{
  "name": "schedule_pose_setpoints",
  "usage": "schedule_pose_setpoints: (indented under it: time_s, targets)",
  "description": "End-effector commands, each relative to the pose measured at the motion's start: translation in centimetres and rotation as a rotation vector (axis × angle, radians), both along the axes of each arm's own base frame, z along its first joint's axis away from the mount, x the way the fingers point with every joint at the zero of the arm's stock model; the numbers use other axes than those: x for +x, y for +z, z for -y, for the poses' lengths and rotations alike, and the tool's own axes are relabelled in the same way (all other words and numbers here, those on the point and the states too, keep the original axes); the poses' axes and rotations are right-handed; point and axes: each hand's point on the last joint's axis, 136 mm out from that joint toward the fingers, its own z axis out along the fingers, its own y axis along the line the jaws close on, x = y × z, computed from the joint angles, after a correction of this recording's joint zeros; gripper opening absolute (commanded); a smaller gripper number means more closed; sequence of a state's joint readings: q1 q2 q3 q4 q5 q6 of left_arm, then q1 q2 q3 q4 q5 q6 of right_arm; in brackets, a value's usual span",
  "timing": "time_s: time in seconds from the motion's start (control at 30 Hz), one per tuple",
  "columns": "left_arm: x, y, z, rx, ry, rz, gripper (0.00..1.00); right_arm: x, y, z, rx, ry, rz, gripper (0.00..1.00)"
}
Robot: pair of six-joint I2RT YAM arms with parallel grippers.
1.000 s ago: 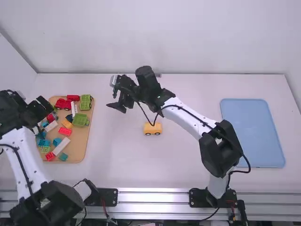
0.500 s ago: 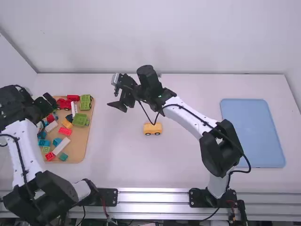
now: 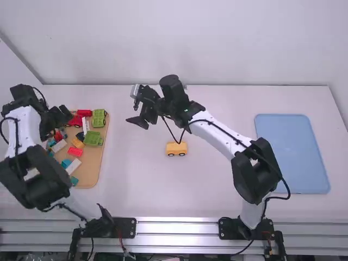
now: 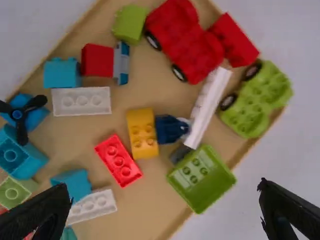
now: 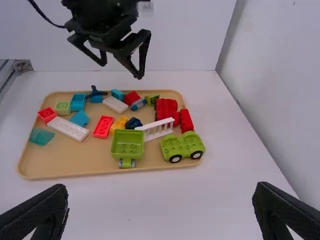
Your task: Assemble lego blocks to make yellow taxi
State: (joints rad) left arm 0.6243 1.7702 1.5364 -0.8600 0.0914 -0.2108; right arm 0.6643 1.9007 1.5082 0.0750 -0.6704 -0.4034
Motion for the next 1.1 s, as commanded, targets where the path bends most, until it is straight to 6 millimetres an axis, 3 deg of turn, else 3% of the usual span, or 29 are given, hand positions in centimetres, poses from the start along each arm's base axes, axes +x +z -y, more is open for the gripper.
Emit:
schedule_pose_setpoints:
  time_s: [0.0, 0.07, 0.13, 0.2, 0.33, 0.53, 0.63, 0.8, 1.07]
  targets:
    - [0.2, -1.4, -1.1, -0.002, 0.024, -0.059, 0.99, 0.7, 0.8, 0.0, 0.015, -0.006, 0.009, 0.99]
    - [-0.3, -3.2, -1.9, 0.003, 0.069, -0.120, 0.95, 0.7, 0.8, 0.0, 0.015, -0.006, 0.008, 0.99]
    - [-0.2, -4.5, -1.9, -0.018, 0.074, -0.142, 0.84, 0.8, 0.8, 0.1, 0.012, -0.011, 0.007, 0.98]
    - [-0.1, -5.7, -1.8, -0.039, 0.071, -0.157, 0.67, 0.7, 0.8, 0.1, 0.012, -0.010, 0.007, 0.99]
    - [-0.3, -7.2, -1.7, -0.048, 0.071, -0.176, 0.59, 0.8, 0.8, 0.1, 0.012, -0.012, 0.007, 0.98]
    - [-0.6, -9.0, -1.4, -0.047, 0.084, -0.187, 0.56, 0.8, 0.7, 0.1, 0.010, -0.011, 0.013, 0.99]
    - [-2.0, -10.0, -2.0, -0.018, 0.179, -0.237, 0.56, 1.4, 0.4, 0.3, -0.009, -0.049, 0.022, 0.98]
    - [-1.1, -11.0, -1.1, -0.053, 0.109, -0.190, 0.56, 1.4, 0.4, 0.4, -0.011, -0.049, 0.020, 0.99]
    - [-2.2, -12.1, -1.1, -0.042, 0.150, -0.223, 0.55, 1.4, 0.2, 0.4, -0.017, -0.049, 0.013, 0.99]
